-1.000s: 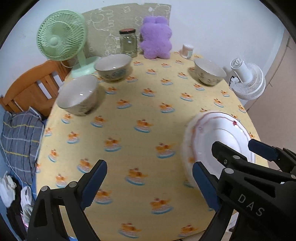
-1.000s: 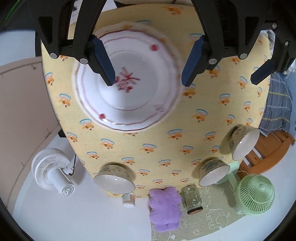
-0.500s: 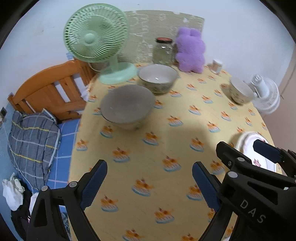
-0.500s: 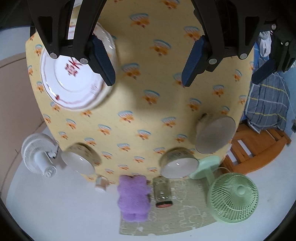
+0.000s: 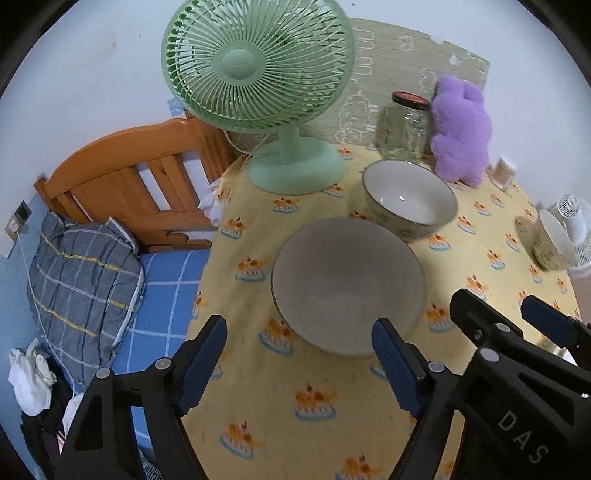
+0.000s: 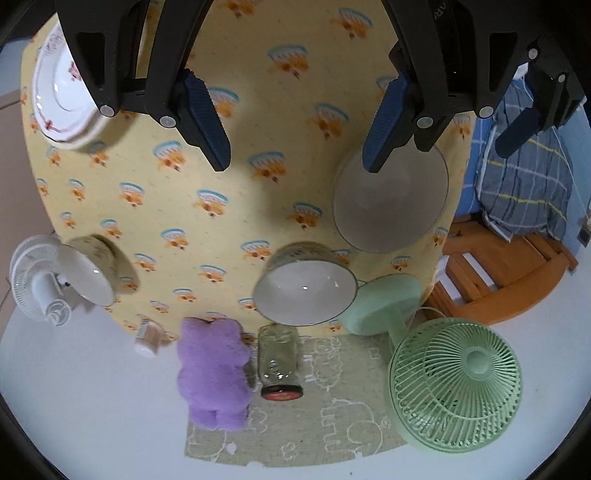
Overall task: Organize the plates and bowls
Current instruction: 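Move both grippers to the rim of the large grey bowl, then close both grippers on the rim of the grey bowl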
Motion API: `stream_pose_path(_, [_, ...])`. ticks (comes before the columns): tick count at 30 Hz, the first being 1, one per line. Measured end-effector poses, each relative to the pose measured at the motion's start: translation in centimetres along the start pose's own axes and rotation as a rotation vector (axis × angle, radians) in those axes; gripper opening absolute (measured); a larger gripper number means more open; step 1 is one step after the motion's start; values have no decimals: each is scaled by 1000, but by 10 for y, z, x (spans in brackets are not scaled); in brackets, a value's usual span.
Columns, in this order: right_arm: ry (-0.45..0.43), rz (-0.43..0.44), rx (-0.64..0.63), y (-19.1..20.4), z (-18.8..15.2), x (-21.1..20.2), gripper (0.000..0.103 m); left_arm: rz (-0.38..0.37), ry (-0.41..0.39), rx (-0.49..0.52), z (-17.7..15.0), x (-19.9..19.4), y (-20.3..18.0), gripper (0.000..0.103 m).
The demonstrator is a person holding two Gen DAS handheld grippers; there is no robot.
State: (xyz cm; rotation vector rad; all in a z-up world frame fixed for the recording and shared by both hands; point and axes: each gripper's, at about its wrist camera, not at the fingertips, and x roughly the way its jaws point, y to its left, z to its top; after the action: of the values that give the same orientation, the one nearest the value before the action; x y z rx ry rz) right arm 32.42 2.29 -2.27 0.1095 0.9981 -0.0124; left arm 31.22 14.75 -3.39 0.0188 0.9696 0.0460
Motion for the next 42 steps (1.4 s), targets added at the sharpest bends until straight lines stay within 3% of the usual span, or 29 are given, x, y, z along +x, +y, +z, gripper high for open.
stream_pose_path(7, [9,-5,-7,15,17,33,72,-3,12,2,18,32,5,72])
stream_pose_path(12, [29,10,-14,23,25,55,56,2,44,0,26,55,7,57])
stream_pose_path(19, [80,45,-1,26,29,79,44,-14,73,0,30,71,6,39])
stream_pose_path(24, [89,55,-17,29,32,85,25,-30,79,-8,31,73,7,33])
stream_pose_path(34, [115,52,-43,30,28,76,24,-19,106,-6,28,67,6,30])
stream_pose_path(42, [140,47,-42,19,7,60,24,-22,140,1,6,53,-4,30])
